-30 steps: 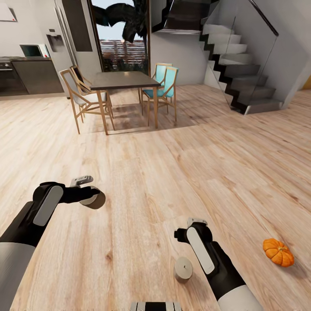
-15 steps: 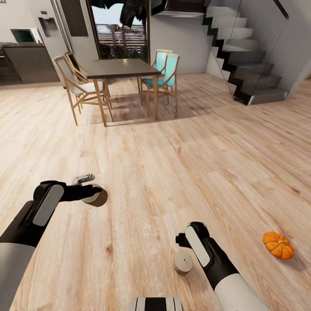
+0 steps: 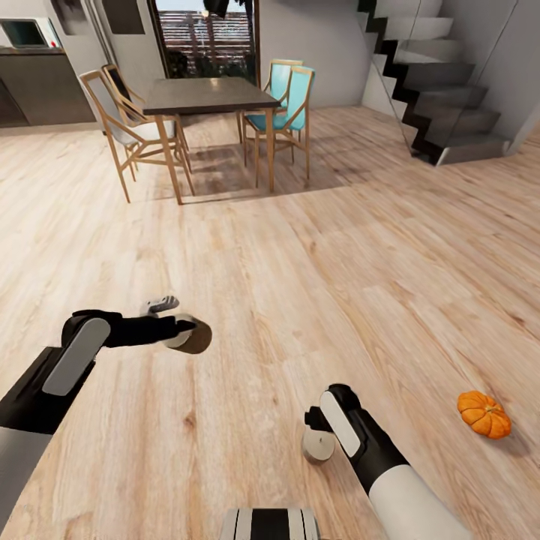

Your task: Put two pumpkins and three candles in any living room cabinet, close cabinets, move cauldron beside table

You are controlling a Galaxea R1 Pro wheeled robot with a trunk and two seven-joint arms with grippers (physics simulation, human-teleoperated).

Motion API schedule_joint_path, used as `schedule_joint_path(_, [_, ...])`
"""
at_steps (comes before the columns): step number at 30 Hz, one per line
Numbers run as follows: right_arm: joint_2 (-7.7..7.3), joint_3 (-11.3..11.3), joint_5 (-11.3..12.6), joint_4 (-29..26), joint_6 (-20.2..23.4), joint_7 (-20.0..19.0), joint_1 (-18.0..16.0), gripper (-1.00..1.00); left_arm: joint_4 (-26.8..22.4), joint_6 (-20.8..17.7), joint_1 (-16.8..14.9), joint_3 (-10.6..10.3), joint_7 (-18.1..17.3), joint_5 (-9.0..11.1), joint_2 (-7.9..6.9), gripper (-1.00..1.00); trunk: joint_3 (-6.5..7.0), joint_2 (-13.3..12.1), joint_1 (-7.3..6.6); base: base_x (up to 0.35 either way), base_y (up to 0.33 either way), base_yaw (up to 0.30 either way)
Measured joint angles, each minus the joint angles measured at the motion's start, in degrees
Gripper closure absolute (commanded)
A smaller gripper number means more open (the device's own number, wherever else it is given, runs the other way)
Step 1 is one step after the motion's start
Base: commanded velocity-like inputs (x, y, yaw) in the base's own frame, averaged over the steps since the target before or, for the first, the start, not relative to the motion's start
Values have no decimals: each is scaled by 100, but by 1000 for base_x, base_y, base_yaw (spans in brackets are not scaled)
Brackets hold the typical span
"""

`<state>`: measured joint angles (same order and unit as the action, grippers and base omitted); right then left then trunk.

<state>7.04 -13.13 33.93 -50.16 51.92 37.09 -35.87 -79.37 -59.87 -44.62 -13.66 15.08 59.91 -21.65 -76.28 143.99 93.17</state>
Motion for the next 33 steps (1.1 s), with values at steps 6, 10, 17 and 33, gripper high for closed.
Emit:
schedule_joint_path(6, [3,-1,3,22,-12,-13,-12,-100,-289,-1,9,-115,-48,1249,-347,100,-133,8,16,0,0,0])
schedule_joint_path(10, [4,-1,3,21,-14,-118,-13,-100,-318,-4,10,-125,-111,1525,-392,100,-178,11,20,0,0,0])
schedule_joint_path(17, [2,-34,1,21,-273,-252,-13,-100,-317,-7,10,-128,-637,1904,-547,100,-178,11,20,0,0,0])
schedule_joint_path(33, [-66,-293,-102,264,-1524,-745,-169,-100,-326,-4,10,-130,-1372,2018,-634,100,-378,23,43,0,0,0])
